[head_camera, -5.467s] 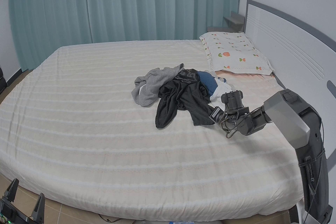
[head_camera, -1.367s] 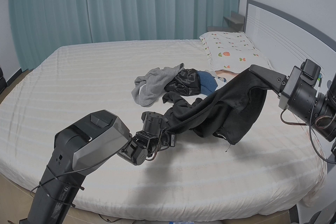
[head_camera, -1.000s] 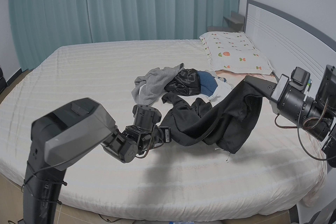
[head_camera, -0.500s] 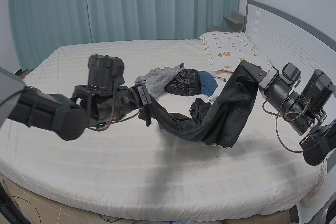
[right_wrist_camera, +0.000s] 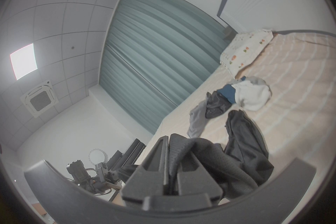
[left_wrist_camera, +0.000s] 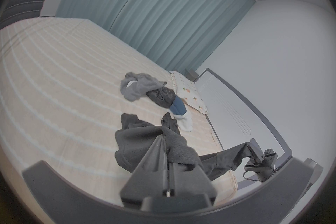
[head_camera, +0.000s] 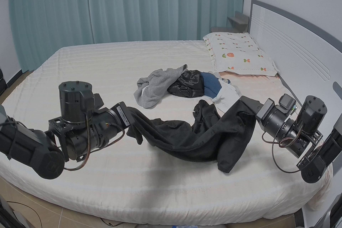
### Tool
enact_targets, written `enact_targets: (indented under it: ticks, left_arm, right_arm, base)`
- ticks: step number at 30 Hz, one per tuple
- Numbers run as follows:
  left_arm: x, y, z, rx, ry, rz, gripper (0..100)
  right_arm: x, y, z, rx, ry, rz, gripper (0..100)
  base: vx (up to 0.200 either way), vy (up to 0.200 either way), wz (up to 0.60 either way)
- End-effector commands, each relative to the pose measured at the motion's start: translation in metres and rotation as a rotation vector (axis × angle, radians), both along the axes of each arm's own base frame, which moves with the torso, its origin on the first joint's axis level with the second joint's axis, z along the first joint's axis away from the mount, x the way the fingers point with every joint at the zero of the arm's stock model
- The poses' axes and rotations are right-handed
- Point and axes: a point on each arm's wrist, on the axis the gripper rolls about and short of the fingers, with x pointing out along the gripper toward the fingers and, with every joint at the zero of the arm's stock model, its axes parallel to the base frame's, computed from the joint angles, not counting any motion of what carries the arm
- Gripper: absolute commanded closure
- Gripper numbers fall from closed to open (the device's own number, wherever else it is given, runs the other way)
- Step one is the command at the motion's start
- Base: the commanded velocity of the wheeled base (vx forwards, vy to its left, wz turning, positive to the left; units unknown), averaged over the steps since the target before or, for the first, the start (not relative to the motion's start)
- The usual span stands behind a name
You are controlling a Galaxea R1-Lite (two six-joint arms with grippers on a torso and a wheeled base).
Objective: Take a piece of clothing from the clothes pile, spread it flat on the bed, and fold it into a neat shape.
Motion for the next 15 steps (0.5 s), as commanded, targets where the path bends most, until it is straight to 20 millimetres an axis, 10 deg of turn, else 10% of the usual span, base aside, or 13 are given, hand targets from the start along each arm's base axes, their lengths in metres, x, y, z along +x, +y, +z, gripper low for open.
enact_targets:
  ticks: [1, 15]
  left_arm:
    - [-0.007, -0.007, -0.033, 0.025, 0.085, -0.022, 100]
    - [-0.022, -0.008, -0.038, 0.012, 0.088, -0.042, 100]
  right_arm:
    - [-0.005, 0.003, -0.019, -0.018, 0.08, 0.02, 100]
    - [-0.023, 0.003, -0.021, -0.039, 0.104, 0.049, 100]
  base:
    - [0.0, 0.0, 0.0]
    - [-0.129, 0.0, 0.0]
